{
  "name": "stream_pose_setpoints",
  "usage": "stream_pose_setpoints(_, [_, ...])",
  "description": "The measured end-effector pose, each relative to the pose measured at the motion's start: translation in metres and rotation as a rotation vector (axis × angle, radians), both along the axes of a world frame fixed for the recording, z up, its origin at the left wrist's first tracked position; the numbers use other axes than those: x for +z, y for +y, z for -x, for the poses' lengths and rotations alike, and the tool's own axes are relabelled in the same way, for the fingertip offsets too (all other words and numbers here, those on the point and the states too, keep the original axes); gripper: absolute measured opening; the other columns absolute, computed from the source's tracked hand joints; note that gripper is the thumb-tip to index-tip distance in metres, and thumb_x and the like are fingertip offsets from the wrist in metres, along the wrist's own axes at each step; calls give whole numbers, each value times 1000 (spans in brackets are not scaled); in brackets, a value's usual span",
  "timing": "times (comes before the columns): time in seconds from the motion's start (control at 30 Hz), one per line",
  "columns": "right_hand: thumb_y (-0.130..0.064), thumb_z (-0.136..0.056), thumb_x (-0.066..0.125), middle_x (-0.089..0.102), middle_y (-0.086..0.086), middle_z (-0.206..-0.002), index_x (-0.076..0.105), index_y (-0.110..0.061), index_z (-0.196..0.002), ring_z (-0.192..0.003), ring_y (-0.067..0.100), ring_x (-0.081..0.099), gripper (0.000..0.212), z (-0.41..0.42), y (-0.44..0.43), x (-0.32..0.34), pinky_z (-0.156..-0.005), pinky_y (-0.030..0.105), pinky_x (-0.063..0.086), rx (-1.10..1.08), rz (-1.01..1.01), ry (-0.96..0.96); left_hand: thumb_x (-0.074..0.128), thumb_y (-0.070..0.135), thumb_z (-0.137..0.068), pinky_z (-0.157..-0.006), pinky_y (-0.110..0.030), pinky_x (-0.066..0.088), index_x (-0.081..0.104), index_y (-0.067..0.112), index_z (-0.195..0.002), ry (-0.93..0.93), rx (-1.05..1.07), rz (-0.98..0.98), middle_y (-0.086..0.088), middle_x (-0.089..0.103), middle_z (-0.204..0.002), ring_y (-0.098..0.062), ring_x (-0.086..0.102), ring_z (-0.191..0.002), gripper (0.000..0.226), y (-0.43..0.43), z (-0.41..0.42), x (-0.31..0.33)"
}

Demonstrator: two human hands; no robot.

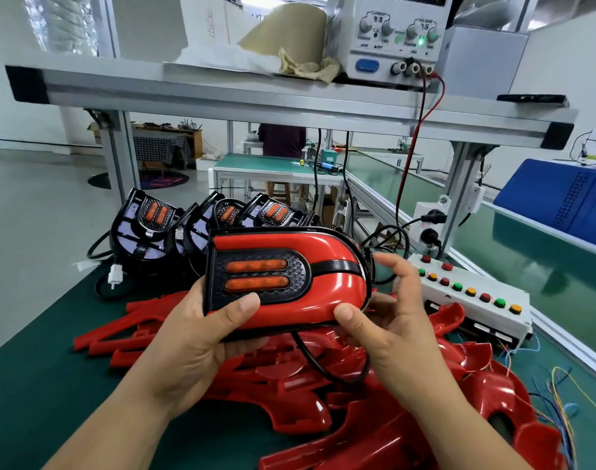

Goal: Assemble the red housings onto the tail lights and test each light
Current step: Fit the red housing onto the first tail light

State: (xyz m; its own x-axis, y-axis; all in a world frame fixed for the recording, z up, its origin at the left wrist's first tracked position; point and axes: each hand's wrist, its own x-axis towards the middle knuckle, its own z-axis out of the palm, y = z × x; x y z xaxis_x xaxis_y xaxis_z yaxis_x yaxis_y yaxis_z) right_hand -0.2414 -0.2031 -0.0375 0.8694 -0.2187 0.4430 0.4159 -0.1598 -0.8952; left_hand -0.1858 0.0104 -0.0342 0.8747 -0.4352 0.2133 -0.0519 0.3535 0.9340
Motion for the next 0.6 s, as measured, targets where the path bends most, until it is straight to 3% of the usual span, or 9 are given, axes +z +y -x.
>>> stream_pose_setpoints(0.1, [-47,-64,76,73,-1,-91,54,-45,-97,-75,22,71,39,1,0,1,-68,33,59,-28,41,-13,95,54,-36,-64,-30,59,59,21,-125,10,10,-6,-5,71,-118,-23,71,-101,101,-1,1,0])
stream_pose_setpoints(0.33, [-69,-64,73,72,-6,-89,49,-46,-96,-65,16,70,46,-1,-1,-2,-59,30,57,-46,95,-3,96,51,-36,-64,-29,58,58,21,-126,33,14,-30,-6,71,-117,-24,71,-100,102,0,-1,0])
stream_pose_setpoints(0.43, [-79,-63,65,72,-9,-89,44,-48,-102,-62,17,70,54,0,-3,-2,-56,36,59,-45,185,12,96,50,-35,-63,-29,59,59,20,-125,38,24,-33,-7,71,-116,-25,72,-99,102,1,-1,0])
stream_pose_setpoints(0.5, [-78,-64,65,71,-11,-91,42,-51,-102,-63,18,71,52,0,-3,-1,-57,40,60,-40,210,30,96,47,-37,-63,-29,59,59,21,-124,36,28,-41,-6,72,-115,-24,72,-99,99,1,0,1])
stream_pose_setpoints(0.6, [-66,-66,69,70,-15,-92,46,-51,-101,-64,16,71,44,2,-3,0,-56,29,57,-31,186,46,96,45,-38,-63,-29,59,60,23,-123,22,35,-46,-5,72,-114,-23,72,-98,95,0,0,0])
